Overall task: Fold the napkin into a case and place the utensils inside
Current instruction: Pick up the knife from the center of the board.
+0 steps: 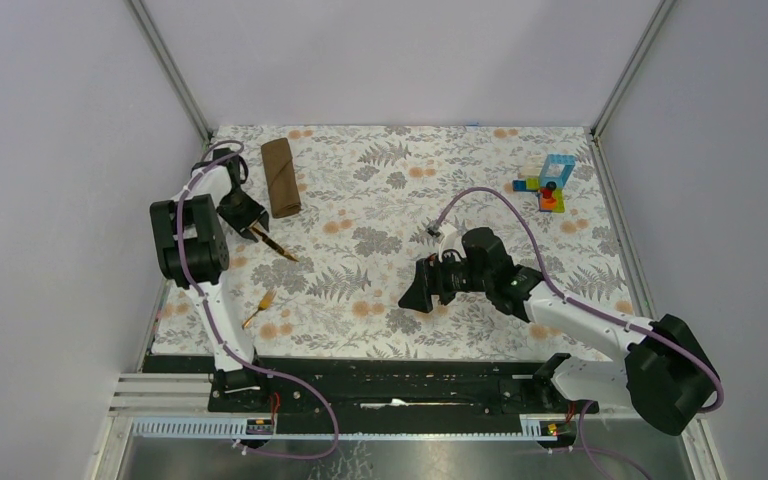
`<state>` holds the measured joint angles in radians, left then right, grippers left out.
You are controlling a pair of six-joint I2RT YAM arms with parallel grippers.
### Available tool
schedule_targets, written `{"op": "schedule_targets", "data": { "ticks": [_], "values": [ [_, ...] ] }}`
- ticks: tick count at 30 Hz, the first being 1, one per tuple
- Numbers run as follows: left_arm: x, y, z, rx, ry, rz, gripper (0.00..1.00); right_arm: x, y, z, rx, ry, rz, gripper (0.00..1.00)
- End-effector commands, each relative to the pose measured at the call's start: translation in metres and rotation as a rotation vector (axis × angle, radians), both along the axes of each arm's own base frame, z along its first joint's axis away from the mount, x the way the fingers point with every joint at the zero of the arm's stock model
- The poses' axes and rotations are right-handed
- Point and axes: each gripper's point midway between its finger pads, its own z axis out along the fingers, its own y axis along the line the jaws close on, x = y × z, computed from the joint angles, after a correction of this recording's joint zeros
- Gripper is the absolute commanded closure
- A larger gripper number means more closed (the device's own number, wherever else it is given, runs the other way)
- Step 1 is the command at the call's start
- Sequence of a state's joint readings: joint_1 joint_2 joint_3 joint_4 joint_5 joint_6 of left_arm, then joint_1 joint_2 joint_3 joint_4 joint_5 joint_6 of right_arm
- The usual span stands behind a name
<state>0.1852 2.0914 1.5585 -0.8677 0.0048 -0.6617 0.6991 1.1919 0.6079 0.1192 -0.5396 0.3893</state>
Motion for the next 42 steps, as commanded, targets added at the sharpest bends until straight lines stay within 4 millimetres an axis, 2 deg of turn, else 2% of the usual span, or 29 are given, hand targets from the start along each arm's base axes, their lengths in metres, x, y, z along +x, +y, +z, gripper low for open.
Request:
{"op": "schedule_targets", "data": {
  "ticks": [1, 4, 8, 15, 19, 21, 25, 31, 37, 42],
  "values": [
    [0.016, 0.004, -0.003, -0.01, -0.026, 0.078, 0.56, 0.007, 0.001, 0.013, 0.035, -0.057, -0.011, 0.17],
    [0.016, 0.004, -0.011, -0.017, -0.008, 0.082, 0.57, 0.006, 0.001, 0.012, 0.033, -0.057, -0.01, 0.17],
    [0.013, 0.003, -0.019, -0.017, 0.017, 0.089, 0.64, 0.007, 0.0, 0.011, 0.03, -0.058, -0.012, 0.17],
    [0.0, 0.006, -0.026, 0.038, 0.088, 0.075, 0.69, 0.007, 0.001, 0.012, 0.035, -0.06, -0.013, 0.17],
    [-0.003, 0.011, -0.028, 0.069, 0.099, 0.056, 0.91, 0.007, 0.002, 0.013, 0.04, -0.059, -0.011, 0.17],
    [0.0, 0.014, -0.019, 0.099, 0.08, 0.013, 1.0, 0.007, 0.001, 0.013, 0.041, -0.062, -0.013, 0.17],
    [0.006, 0.019, 0.011, 0.165, 0.026, -0.096, 1.0, 0.008, 0.0, 0.014, 0.04, -0.068, -0.02, 0.17],
    [0.003, 0.024, 0.054, 0.23, -0.043, -0.264, 1.0, 0.008, 0.001, 0.012, 0.036, -0.059, -0.02, 0.17],
    [0.005, 0.011, 0.075, 0.232, -0.064, -0.413, 1.0, 0.009, 0.003, 0.011, 0.043, -0.049, -0.015, 0.17],
    [0.02, -0.001, 0.088, 0.238, -0.094, -0.512, 1.0, 0.008, 0.003, 0.01, 0.041, -0.039, -0.016, 0.17]
  ]
}}
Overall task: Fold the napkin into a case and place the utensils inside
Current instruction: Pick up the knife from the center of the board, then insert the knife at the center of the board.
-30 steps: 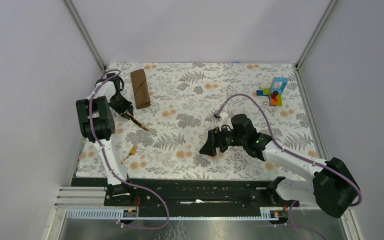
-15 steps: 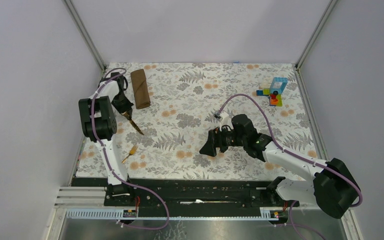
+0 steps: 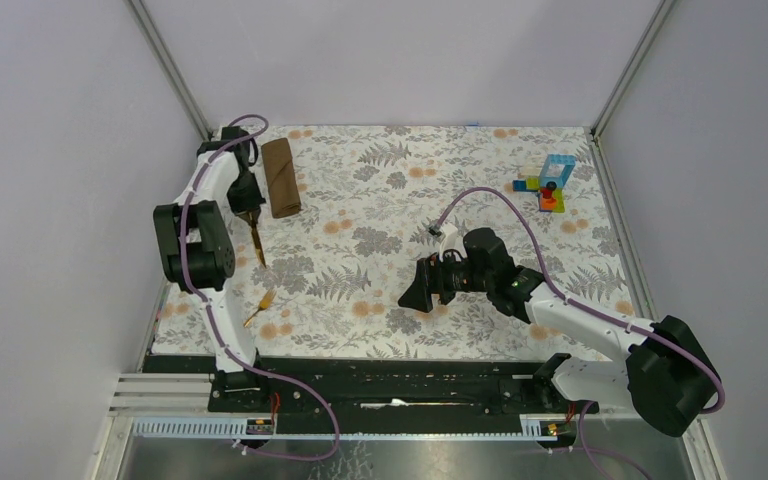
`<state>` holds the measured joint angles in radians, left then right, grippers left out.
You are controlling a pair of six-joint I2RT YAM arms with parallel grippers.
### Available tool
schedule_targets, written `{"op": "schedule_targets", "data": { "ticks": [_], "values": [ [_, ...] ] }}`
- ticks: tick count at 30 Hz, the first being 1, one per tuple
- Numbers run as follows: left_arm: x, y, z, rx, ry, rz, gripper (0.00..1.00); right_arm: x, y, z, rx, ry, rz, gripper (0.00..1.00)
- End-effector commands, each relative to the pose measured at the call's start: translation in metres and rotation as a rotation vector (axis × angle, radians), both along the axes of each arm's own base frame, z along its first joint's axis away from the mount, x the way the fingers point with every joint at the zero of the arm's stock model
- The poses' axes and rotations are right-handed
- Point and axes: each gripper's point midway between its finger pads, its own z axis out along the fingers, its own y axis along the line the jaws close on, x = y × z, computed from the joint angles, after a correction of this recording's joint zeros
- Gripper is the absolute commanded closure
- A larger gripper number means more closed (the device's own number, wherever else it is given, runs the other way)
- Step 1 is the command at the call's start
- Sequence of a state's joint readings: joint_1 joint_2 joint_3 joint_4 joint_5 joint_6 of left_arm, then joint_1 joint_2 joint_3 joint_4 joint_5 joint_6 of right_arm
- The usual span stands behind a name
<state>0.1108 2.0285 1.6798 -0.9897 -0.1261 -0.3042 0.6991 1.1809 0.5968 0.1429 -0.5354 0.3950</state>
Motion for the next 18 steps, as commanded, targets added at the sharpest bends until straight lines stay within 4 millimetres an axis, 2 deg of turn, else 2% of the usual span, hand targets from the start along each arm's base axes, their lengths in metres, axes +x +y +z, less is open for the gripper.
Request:
{"op": "schedule_targets", "data": {
  "ticks": [1, 5, 10, 11, 18],
  "values": [
    [0.021, -0.01, 0.035, 0.014, -0.072, -0.14, 1.0, 0.007, 0.003, 0.007, 0.025, -0.022, -0.009, 0.17],
    [0.036, -0.024, 0.032, -0.041, -0.068, -0.21, 1.0, 0.004, 0.003, 0.003, 0.024, -0.003, -0.005, 0.17],
    [0.053, -0.042, 0.016, -0.114, -0.036, -0.256, 1.0, 0.003, 0.002, 0.0, 0.008, 0.008, -0.003, 0.17],
    [0.055, -0.045, 0.007, -0.127, -0.017, -0.261, 1.0, 0.003, 0.002, -0.001, 0.004, 0.01, -0.003, 0.17],
    [0.082, -0.048, -0.009, -0.148, -0.02, -0.244, 1.0, 0.006, 0.004, -0.006, -0.009, 0.027, -0.003, 0.17]
  ]
}}
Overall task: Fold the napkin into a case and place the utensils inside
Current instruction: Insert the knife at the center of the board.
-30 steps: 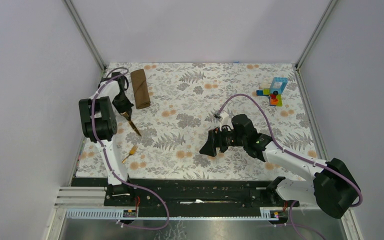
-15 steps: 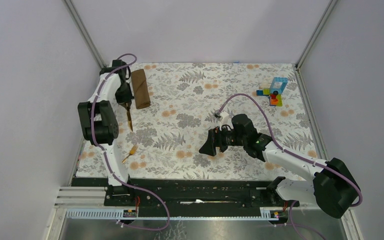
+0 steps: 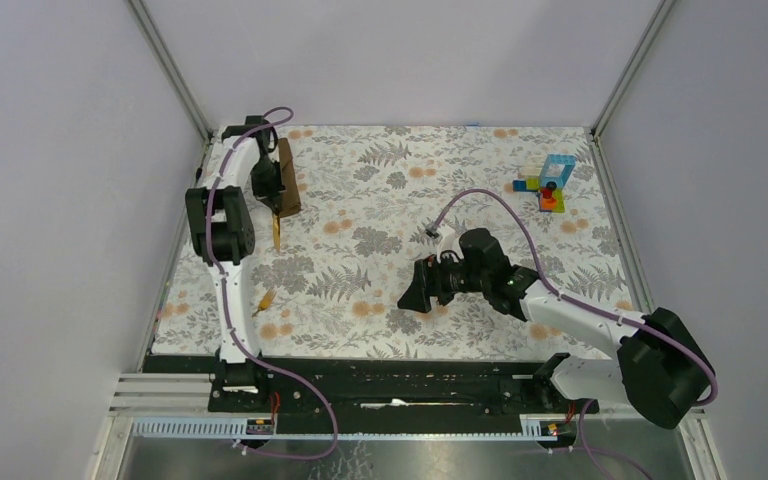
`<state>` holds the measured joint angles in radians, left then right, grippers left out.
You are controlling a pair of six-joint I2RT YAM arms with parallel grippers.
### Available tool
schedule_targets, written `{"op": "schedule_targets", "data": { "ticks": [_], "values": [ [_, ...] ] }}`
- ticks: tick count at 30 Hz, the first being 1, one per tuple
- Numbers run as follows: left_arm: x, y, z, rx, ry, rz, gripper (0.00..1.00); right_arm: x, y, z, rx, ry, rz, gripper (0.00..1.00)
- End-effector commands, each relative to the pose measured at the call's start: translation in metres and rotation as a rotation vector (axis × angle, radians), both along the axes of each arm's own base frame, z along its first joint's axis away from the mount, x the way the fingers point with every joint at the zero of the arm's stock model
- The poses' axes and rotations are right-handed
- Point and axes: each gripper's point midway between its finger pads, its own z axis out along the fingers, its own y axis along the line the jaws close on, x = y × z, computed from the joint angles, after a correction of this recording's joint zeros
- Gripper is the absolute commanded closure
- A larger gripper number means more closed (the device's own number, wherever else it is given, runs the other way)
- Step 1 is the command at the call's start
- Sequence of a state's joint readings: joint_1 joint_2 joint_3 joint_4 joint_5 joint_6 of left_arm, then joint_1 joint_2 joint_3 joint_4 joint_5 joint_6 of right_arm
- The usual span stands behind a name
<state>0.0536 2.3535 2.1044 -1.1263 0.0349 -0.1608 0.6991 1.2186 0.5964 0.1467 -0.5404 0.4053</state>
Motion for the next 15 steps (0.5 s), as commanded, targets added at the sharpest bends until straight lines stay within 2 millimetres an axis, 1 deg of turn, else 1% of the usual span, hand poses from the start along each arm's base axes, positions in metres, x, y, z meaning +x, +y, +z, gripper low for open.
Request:
{"op": "schedule_targets", "data": {
  "ticks": [1, 4, 7, 15],
  "values": [
    [0.02, -0.006, 0.013, -0.027, -0.049, -0.006, 1.0, 0.006, 0.003, 0.003, 0.006, -0.006, -0.003, 0.17],
    [0.024, -0.009, 0.006, -0.046, -0.044, -0.004, 1.0, 0.007, 0.003, 0.001, 0.0, -0.002, -0.003, 0.17],
    [0.026, -0.007, 0.002, -0.039, -0.041, -0.001, 1.0, 0.007, 0.003, -0.001, -0.004, 0.004, -0.002, 0.17],
    [0.04, -0.007, 0.003, -0.061, -0.069, 0.012, 1.0, 0.008, 0.004, -0.004, -0.01, 0.012, -0.002, 0.17]
  ]
}}
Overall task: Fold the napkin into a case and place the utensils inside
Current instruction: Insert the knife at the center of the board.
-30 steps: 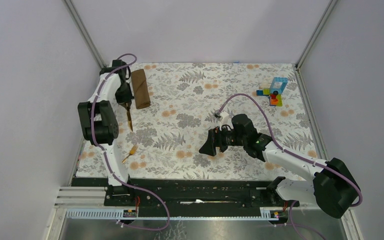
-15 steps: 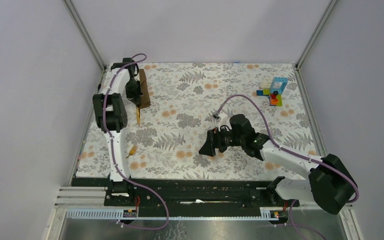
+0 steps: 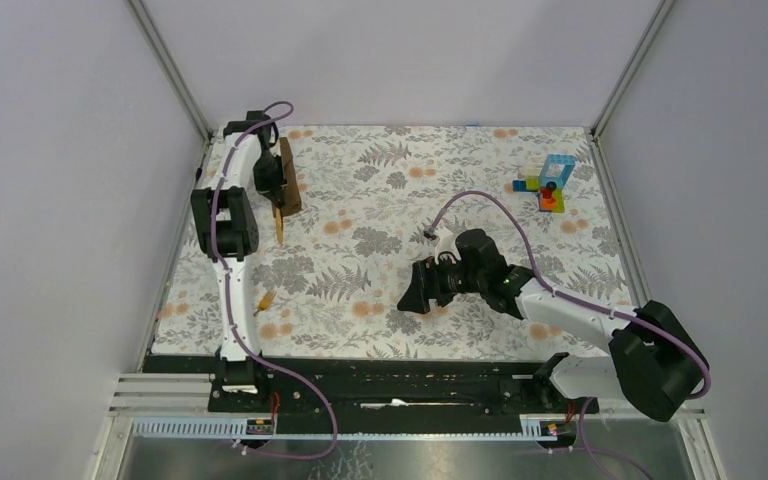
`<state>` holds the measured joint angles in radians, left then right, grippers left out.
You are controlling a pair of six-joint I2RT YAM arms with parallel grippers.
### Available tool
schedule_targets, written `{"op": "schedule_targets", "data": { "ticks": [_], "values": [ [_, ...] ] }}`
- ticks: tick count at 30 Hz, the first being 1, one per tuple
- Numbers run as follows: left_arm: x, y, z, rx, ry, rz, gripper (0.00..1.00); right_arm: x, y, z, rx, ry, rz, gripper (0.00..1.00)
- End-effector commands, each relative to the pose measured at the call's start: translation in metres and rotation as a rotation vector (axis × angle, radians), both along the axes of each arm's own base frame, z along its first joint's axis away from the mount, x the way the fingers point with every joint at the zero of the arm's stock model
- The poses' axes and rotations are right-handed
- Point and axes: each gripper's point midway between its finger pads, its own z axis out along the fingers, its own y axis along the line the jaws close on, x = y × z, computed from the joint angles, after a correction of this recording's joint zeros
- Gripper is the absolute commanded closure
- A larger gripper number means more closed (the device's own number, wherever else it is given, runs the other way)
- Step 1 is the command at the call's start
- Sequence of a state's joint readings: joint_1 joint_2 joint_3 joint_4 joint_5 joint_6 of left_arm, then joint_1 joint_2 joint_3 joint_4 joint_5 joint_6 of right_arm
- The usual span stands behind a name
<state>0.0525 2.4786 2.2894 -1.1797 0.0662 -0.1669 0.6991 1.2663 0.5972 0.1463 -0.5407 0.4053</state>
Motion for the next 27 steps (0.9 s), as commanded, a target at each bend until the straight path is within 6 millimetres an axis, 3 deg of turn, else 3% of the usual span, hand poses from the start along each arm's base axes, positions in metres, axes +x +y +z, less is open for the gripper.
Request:
{"op": "schedule_targets", "data": {
  "ticks": [1, 12, 23, 24, 27],
  "values": [
    [0.019, -0.002, 0.013, -0.038, -0.068, 0.017, 1.0, 0.008, 0.004, 0.01, 0.019, -0.025, -0.001, 0.17],
    [0.028, 0.009, 0.002, -0.037, -0.069, 0.042, 1.0, 0.009, 0.004, 0.01, 0.019, -0.021, -0.009, 0.17],
    [0.044, 0.018, 0.009, -0.051, -0.133, 0.067, 1.0, 0.009, 0.004, 0.006, 0.011, -0.009, -0.016, 0.17],
    [0.045, 0.018, 0.011, -0.052, -0.142, 0.069, 0.99, 0.009, 0.004, 0.006, 0.01, -0.009, -0.017, 0.17],
    [0.047, 0.019, 0.016, -0.049, -0.157, 0.076, 0.8, 0.01, 0.004, 0.005, 0.006, -0.006, -0.018, 0.17]
  ]
}}
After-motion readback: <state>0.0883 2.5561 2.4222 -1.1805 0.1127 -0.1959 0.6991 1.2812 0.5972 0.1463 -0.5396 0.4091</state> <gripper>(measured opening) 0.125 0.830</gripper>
